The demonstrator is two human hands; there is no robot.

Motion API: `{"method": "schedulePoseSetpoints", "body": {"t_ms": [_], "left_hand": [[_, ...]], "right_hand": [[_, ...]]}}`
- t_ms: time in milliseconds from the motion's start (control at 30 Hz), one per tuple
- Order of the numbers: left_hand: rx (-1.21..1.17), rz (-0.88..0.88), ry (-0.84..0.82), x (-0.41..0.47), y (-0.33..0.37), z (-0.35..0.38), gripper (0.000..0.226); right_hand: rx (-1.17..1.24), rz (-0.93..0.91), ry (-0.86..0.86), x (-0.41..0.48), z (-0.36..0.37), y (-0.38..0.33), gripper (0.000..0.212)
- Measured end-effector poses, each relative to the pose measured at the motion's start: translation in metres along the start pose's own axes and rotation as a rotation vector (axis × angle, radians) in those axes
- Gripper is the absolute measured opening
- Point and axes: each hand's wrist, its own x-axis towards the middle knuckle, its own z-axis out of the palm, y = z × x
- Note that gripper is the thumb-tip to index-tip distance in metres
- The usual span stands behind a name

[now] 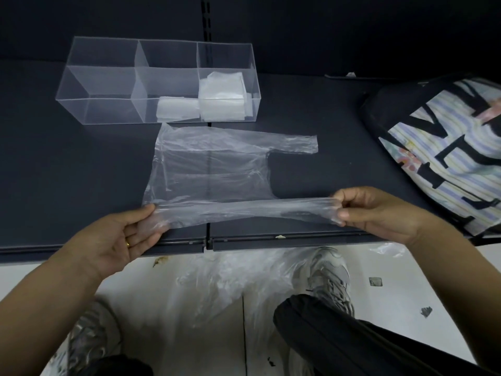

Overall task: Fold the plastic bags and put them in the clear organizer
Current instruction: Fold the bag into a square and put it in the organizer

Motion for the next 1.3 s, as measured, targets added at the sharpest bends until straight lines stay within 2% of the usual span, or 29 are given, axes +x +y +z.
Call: {"method": "schedulePoseSetpoints", "body": {"t_ms": [67, 133, 200, 300, 367, 467, 533, 567, 633, 700, 733, 800, 867, 967, 1033, 1133, 1300], "left_hand": [[0.022, 0.017, -0.002, -0.001, -0.001, 0.001, 0.03], [0.044, 0.037, 0.004, -0.001, -0.002, 0.002, 0.032], [0.059, 0.054, 0.018, -0.002, -0.003, 0.004, 0.032], [0.076, 0.087, 0.031, -0.003, -0.006, 0.005, 0.028], [0.085, 0.113, 0.048, -0.003, -0.009, 0.006, 0.022], [0.106, 0.147, 0.076, -0.003, -0.014, 0.008, 0.016], [0.122, 0.167, 0.089, -0.003, -0.016, 0.008, 0.015], [0.124, 0.172, 0.09, -0.003, -0.017, 0.008, 0.014], [0.112, 0.169, 0.077, -0.004, -0.017, 0.005, 0.016], [0.106, 0.16, 0.055, -0.004, -0.016, 0.002, 0.02], [0.11, 0.155, 0.045, -0.004, -0.016, 0.001, 0.019], [0.118, 0.142, 0.031, -0.003, -0.016, 0.0, 0.016], [0.134, 0.135, 0.021, -0.004, -0.015, 0.001, 0.023], [0.148, 0.145, 0.033, -0.004, -0.015, 0.001, 0.033], [0.142, 0.152, 0.049, -0.005, -0.016, 0.002, 0.026], [0.143, 0.161, 0.082, -0.007, -0.016, 0.005, 0.01], [0.129, 0.162, 0.116, -0.01, -0.016, 0.007, 0.009]], "right_hand": [[-0.006, -0.02, -0.042, -0.005, -0.005, -0.002, 0.011], [-0.018, -0.056, 0.017, -0.004, -0.001, -0.003, 0.01], [-0.024, -0.09, 0.225, 0.006, 0.012, 0.0, 0.01], [-0.063, -0.123, 0.673, 0.026, 0.03, 0.008, 0.028], [-0.186, -0.14, 0.933, 0.037, 0.039, 0.012, 0.04], [-0.422, -0.192, 1.118, 0.046, 0.05, 0.017, 0.043], [-0.495, -0.151, 1.075, 0.047, 0.055, 0.019, 0.039], [-0.433, -0.116, 1.014, 0.047, 0.055, 0.018, 0.032], [-0.093, -0.036, 0.801, 0.04, 0.049, 0.013, 0.013], [0.31, 0.042, 0.52, 0.028, 0.038, 0.009, 0.032], [0.428, 0.069, 0.405, 0.022, 0.031, 0.008, 0.042], [0.554, 0.093, 0.289, 0.014, 0.024, 0.006, 0.044], [0.566, 0.112, 0.381, 0.017, 0.025, 0.003, 0.04], [0.228, 0.077, 0.714, 0.029, 0.032, 0.006, 0.015], [0.022, 0.014, 0.846, 0.031, 0.033, 0.012, 0.006], [-0.157, -0.038, 0.951, 0.024, 0.03, 0.022, 0.007], [-0.436, -0.024, 1.057, 0.01, 0.032, 0.033, 0.008]]}}
